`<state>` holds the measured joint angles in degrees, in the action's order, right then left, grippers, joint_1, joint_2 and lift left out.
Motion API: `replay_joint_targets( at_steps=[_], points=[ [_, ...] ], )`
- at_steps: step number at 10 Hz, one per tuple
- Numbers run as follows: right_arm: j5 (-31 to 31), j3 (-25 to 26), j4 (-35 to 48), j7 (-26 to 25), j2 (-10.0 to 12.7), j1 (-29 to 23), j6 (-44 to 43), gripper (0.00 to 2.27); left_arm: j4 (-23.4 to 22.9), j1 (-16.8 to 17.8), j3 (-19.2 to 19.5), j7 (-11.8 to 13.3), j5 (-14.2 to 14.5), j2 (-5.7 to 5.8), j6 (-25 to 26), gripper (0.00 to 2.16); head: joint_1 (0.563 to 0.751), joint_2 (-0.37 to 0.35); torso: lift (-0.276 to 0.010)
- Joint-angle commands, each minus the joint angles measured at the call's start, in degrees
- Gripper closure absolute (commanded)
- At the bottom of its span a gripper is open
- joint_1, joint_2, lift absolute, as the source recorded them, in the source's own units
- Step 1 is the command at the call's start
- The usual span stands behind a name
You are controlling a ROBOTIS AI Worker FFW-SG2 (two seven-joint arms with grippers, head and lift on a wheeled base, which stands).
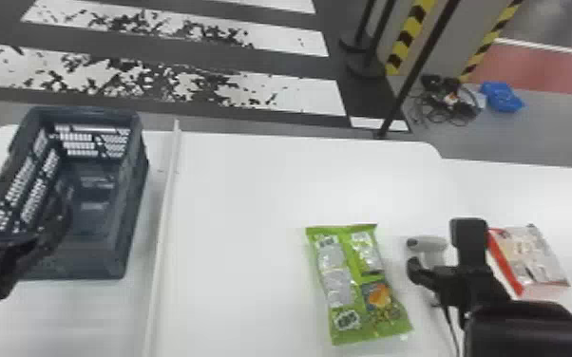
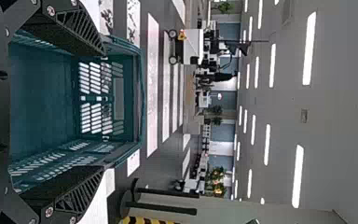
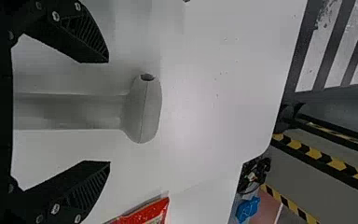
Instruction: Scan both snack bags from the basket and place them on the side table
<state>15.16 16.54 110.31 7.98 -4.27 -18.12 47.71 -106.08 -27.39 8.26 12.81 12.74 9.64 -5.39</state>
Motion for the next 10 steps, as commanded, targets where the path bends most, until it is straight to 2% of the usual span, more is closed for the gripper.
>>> replay_joint_targets(
  at_steps=[1,3,5,10],
  points=[
    [-3.29,0.95,4.21,0.37,0.05,-1.83,0.59,0.12,0.00,-0.03,0.00,0.02,0.00,0.03,-0.10,0.14,0.695,-0.203,-0.075],
    [-9.18,2.88,7.91,5.20,0.84,-3.32,2.52,0.13,0.09,0.06,0.00,-0.06,0.00,0.11,0.08,0.14,0.695,-0.190,-0.075],
    [-14.98,4.64,8.26,10.30,1.02,-2.97,6.04,0.15,0.09,0.23,0.00,-0.06,0.00,0.20,0.26,0.14,0.695,-0.147,-0.075],
    [-18.41,6.40,6.94,22.87,0.93,-1.13,15.00,0.15,0.17,0.32,0.00,-0.15,0.18,0.55,0.43,0.14,0.695,-0.068,-0.075]
  ],
)
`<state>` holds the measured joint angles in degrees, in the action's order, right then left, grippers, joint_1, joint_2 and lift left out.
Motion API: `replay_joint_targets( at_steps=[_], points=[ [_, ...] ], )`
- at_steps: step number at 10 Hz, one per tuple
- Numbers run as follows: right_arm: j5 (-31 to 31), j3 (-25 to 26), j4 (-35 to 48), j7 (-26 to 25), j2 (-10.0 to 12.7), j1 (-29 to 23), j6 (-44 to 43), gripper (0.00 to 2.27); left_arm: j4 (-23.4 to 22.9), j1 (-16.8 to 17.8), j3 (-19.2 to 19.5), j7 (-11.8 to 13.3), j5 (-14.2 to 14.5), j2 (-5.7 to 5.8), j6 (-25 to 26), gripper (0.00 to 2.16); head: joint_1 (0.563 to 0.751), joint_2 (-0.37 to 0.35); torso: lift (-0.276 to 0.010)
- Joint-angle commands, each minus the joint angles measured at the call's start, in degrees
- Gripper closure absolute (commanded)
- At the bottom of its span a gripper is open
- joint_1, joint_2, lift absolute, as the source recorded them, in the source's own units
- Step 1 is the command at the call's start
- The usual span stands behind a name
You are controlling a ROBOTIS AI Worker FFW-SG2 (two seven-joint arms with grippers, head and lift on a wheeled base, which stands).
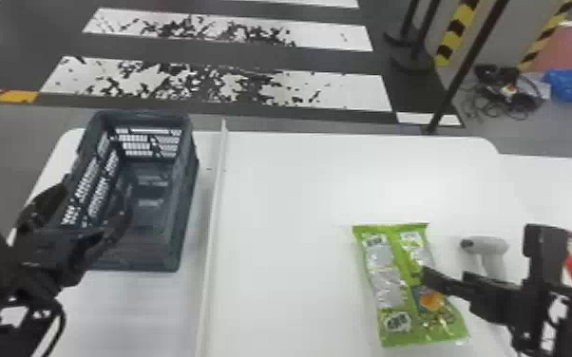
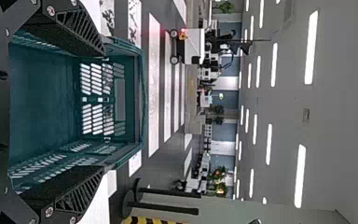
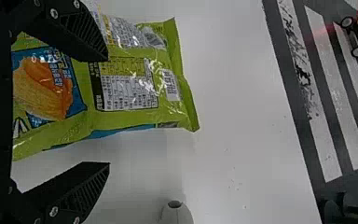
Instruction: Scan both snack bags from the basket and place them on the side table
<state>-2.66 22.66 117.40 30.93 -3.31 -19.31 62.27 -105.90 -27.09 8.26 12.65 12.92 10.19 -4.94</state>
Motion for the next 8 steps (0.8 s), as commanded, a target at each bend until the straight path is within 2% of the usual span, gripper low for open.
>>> replay_joint_targets(
  at_steps=[1,3,4,5,6,7,8],
  points=[
    [-1.12,0.89,-0.69,2.12,-0.12,0.42,2.02,0.15,0.17,0.02,0.00,-0.09,0.00,0.09,-0.02,0.14,0.695,-0.054,-0.075],
    [-0.77,0.89,-3.06,3.70,-0.56,2.09,5.54,0.15,0.43,0.11,-0.09,-0.09,0.00,0.09,-0.02,0.14,0.695,-0.040,-0.075],
    [-0.41,0.81,-4.29,4.58,-0.82,2.70,6.42,0.24,0.43,0.11,-0.09,-0.09,0.00,0.18,-0.02,0.14,0.695,-0.037,-0.075],
    [0.29,0.54,-5.34,6.16,-1.08,3.23,6.95,0.51,0.43,0.11,-0.09,-0.09,0.00,0.18,-0.02,0.14,0.695,-0.031,-0.075],
    [1.26,-0.07,-5.87,6.87,-1.44,3.23,7.12,0.82,0.43,0.11,-0.09,-0.09,-0.09,0.09,-0.02,0.14,0.695,-0.027,-0.075],
    [3.28,-1.04,-5.96,7.48,-1.61,3.32,7.30,1.74,0.43,0.11,-0.09,-0.09,-0.09,0.09,-0.02,0.14,0.695,-0.024,-0.075],
    [3.36,-0.86,-5.61,7.22,-1.44,3.23,7.65,2.26,0.43,0.02,-0.09,-0.09,-0.09,0.09,-0.02,0.14,0.695,-0.024,-0.075]
  ],
)
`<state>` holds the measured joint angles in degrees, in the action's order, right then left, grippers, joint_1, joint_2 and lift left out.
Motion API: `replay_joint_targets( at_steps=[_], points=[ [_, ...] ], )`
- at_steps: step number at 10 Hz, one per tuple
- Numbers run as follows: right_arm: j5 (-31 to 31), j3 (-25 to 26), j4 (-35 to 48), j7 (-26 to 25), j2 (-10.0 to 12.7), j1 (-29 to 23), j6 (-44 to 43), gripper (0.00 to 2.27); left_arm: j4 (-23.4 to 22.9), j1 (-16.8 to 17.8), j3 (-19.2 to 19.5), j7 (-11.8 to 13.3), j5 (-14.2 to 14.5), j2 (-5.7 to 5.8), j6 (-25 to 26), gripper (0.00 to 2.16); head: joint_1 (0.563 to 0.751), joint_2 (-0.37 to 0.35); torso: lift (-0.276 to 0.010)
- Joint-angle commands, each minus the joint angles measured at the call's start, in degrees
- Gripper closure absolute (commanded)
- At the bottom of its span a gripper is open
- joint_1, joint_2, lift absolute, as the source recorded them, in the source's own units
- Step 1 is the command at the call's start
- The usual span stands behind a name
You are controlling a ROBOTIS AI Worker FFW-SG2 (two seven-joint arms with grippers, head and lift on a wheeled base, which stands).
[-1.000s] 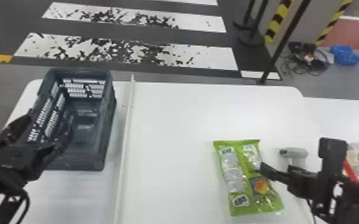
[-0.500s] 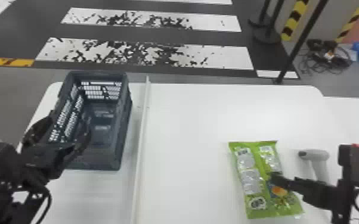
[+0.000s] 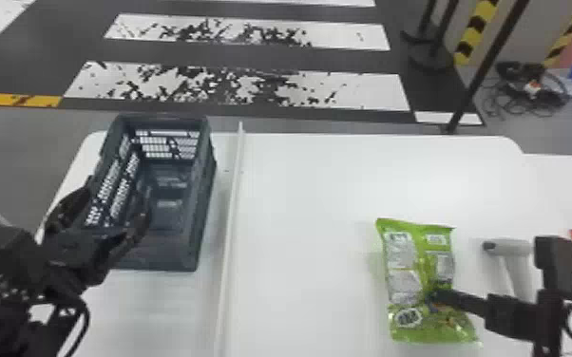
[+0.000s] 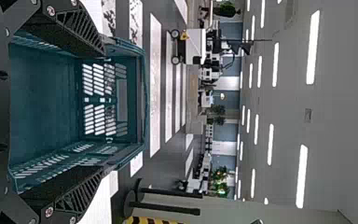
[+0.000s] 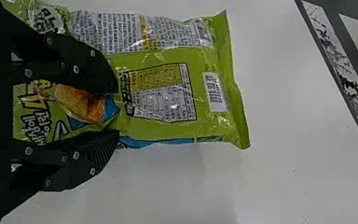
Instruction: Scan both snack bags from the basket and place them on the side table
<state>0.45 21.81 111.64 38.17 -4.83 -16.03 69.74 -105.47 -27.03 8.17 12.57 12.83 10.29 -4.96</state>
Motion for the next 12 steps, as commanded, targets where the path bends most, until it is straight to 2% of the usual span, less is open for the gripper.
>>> replay_joint_targets(
  at_steps=[1,4,7,8,9,10,12],
  points=[
    [-0.18,0.51,1.56,0.06,0.09,-0.67,0.18,2.26,0.00,-0.04,0.00,0.00,0.00,-0.01,0.00,0.14,0.695,-0.025,-0.075],
    [-5.98,5.87,9.12,0.06,0.79,-2.07,2.64,2.26,0.00,-0.13,0.00,-0.09,0.00,-0.01,0.00,0.14,0.695,-0.032,-0.075],
    [-12.49,14.75,10.88,-2.49,0.79,1.18,1.94,2.26,-0.26,-0.39,0.18,-0.09,0.00,-0.01,0.00,0.14,0.695,-0.076,-0.075],
    [-13.10,17.12,10.00,-5.57,0.70,2.58,-2.28,2.26,-0.44,-0.39,0.27,-0.09,0.00,-0.01,0.00,0.14,0.695,-0.092,-0.075],
    [-13.72,19.85,8.15,-8.47,0.61,5.05,-4.04,2.26,-0.44,-0.48,0.27,-0.09,0.00,-0.01,0.00,0.14,0.695,-0.137,-0.075],
    [-16.36,22.40,5.78,-13.57,0.35,6.72,-6.85,2.26,-0.35,-0.48,0.27,-0.09,0.00,-0.01,0.00,0.14,0.695,-0.185,-0.075],
    [-17.59,25.03,1.03,-22.79,0.18,9.70,-11.95,2.26,-0.35,-0.48,0.27,-0.09,0.00,-0.01,0.00,0.14,0.695,-0.261,-0.075]
  ],
)
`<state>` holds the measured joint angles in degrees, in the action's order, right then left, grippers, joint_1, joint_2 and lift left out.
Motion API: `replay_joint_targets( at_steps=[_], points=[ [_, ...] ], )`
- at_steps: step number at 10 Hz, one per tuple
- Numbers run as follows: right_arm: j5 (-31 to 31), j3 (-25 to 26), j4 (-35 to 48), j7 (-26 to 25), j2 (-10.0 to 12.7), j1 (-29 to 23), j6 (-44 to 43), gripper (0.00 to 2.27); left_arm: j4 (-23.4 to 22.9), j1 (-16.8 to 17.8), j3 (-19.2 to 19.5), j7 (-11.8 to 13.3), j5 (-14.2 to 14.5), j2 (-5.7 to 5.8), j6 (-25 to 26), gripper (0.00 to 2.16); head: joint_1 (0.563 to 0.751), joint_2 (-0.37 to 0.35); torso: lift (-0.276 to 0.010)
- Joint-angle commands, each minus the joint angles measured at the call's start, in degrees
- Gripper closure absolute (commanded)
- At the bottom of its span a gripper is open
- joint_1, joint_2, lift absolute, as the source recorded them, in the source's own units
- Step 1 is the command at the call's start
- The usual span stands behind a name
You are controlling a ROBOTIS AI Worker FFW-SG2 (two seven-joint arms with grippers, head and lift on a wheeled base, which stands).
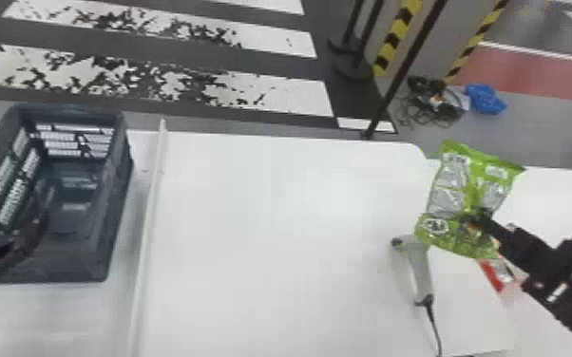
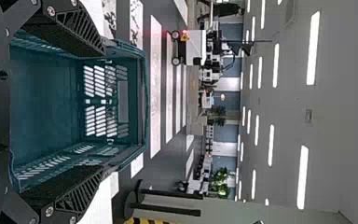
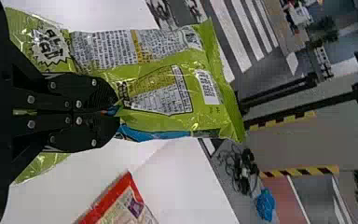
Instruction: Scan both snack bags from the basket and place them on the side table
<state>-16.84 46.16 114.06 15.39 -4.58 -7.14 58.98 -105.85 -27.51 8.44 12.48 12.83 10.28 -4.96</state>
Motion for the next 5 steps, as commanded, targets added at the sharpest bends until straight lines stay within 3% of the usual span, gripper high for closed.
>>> replay_joint_targets(
  at_steps=[1,2,5],
  points=[
    [-0.82,1.91,-4.46,-4.05,-0.16,2.49,-3.30,2.26,-0.06,0.00,0.00,0.00,0.00,0.00,0.00,0.14,0.695,-0.306,-0.075],
    [-1.17,2.97,-7.45,-7.92,-0.16,3.89,-6.99,2.26,0.03,-0.09,0.09,0.00,0.00,0.00,0.00,0.14,0.695,-0.341,-0.075],
    [-5.48,6.75,-16.06,-18.38,-1.13,5.65,-14.55,2.26,-0.06,-0.09,0.18,0.00,0.00,0.00,0.00,0.14,0.695,-0.350,-0.075]
  ],
)
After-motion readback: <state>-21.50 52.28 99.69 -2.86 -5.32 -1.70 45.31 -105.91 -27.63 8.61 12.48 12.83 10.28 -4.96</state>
